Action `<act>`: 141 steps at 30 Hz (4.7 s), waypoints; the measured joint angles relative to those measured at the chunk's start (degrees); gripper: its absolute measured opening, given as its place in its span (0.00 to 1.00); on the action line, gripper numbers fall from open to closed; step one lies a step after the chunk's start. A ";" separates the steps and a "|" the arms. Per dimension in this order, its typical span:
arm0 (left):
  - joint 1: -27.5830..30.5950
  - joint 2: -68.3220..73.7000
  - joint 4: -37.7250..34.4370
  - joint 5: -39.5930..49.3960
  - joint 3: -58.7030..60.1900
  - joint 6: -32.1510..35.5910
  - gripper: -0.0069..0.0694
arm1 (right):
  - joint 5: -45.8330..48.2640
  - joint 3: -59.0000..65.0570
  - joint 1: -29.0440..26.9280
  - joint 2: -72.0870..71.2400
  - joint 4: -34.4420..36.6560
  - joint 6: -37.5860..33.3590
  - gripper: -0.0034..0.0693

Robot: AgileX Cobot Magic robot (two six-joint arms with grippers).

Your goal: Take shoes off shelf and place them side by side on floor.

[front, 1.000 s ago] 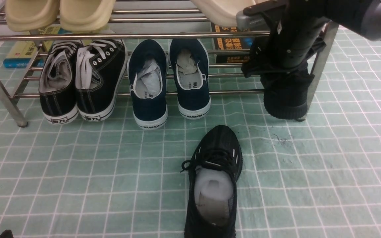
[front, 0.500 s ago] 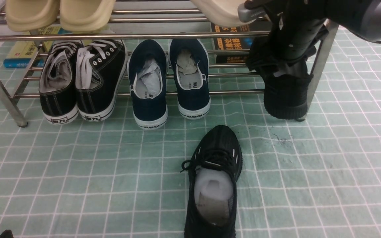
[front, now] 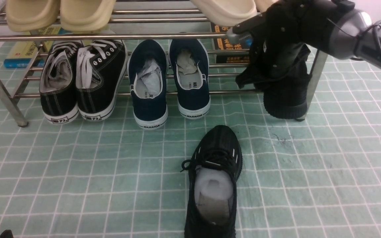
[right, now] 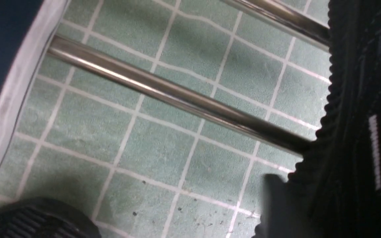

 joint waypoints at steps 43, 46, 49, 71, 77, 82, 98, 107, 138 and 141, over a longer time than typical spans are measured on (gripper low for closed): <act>0.00 0.00 0.00 0.04 0.00 0.00 0.41 | 5.09 38.93 -0.07 -28.54 24.87 -2.76 0.06; 0.00 0.00 0.00 0.04 0.00 0.00 0.41 | 3.64 39.06 -0.01 -28.91 25.72 -2.76 0.06; 0.00 0.00 0.00 0.04 0.00 0.00 0.41 | 1.01 39.86 0.46 -28.64 26.03 -2.76 0.06; 0.00 0.00 0.00 0.04 0.00 0.00 0.41 | 11.34 35.54 8.93 -25.09 25.28 -4.33 0.72; 0.00 0.00 0.00 0.04 0.00 0.00 0.41 | 12.53 35.65 8.93 -34.47 24.32 -6.11 0.67; 0.00 0.00 0.00 0.04 0.00 0.00 0.41 | 13.01 36.62 8.93 -45.59 23.93 -6.24 0.52; 0.00 0.00 0.00 0.04 0.00 0.00 0.41 | -2.57 66.33 8.93 -97.21 18.91 -6.31 0.03; 0.00 0.00 0.00 0.04 0.00 0.00 0.41 | -39.20 92.67 8.93 -107.91 18.97 -6.31 0.03; 0.00 0.00 0.00 0.04 0.00 0.00 0.41 | -46.76 105.22 5.12 -113.15 18.42 -6.16 0.04; 0.00 0.00 0.00 0.04 0.00 0.00 0.41 | -45.36 108.99 -1.17 -116.01 16.67 -6.16 0.05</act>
